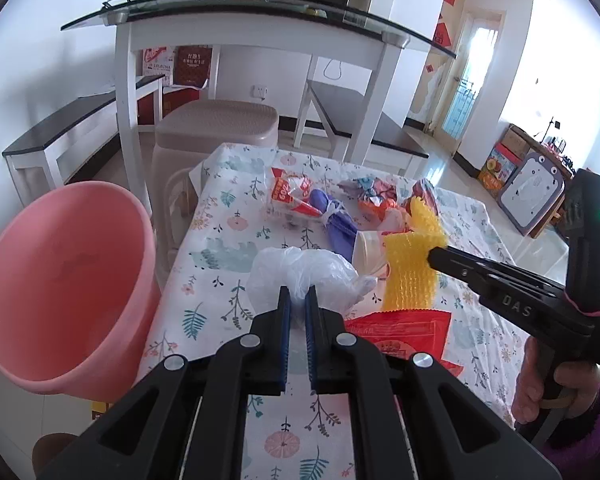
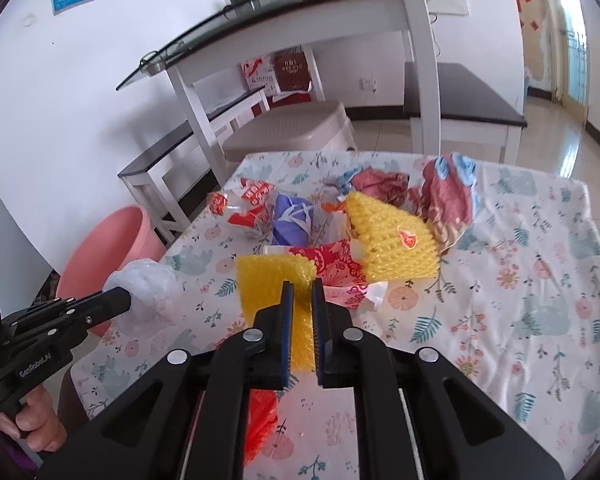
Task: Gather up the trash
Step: 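Carry both items over the pink basin and open both tools to release, then grasp the pink-white wrapper with the left tool while the right tool grasps the red bag, then carry both items into the pink basin and lower them inside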
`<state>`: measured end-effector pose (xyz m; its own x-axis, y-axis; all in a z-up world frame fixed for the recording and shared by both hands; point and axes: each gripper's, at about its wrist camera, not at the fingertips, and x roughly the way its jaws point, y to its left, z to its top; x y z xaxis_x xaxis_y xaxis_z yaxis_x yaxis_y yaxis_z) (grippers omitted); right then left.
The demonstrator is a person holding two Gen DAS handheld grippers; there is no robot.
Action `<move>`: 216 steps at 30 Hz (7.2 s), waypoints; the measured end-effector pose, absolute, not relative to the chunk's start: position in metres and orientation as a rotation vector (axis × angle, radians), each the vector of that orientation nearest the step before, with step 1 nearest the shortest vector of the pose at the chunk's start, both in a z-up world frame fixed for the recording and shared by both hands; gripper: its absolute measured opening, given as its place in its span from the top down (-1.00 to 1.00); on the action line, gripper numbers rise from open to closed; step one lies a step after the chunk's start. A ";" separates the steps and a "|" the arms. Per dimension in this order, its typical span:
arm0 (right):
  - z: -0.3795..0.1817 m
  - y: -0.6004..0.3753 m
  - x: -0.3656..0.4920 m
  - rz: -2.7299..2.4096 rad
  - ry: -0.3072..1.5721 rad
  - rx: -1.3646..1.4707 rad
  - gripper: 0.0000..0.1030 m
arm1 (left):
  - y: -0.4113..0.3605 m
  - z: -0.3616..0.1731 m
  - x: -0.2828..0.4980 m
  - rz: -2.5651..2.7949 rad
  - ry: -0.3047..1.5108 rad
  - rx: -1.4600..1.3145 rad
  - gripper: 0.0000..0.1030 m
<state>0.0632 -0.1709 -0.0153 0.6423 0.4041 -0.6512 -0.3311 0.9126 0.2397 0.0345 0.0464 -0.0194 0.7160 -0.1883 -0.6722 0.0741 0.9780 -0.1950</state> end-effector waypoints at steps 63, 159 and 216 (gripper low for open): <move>-0.010 0.079 0.051 0.774 0.817 -0.041 0.82 | 0.232 -0.034 -0.033 0.255 0.738 -0.351 0.86; -0.032 -0.236 0.033 0.496 0.883 0.380 0.44 | 0.005 -0.037 0.049 -0.207 0.930 -0.226 0.71; 0.020 -0.179 0.003 0.541 0.736 0.204 0.81 | 0.060 0.026 -0.002 -0.127 0.659 -0.139 0.84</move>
<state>0.0025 -0.1793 0.0201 0.6124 0.5351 -0.5819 -0.3956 0.8447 0.3605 -0.0020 0.0605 0.0260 0.7836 -0.1610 -0.6000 0.0729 0.9830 -0.1686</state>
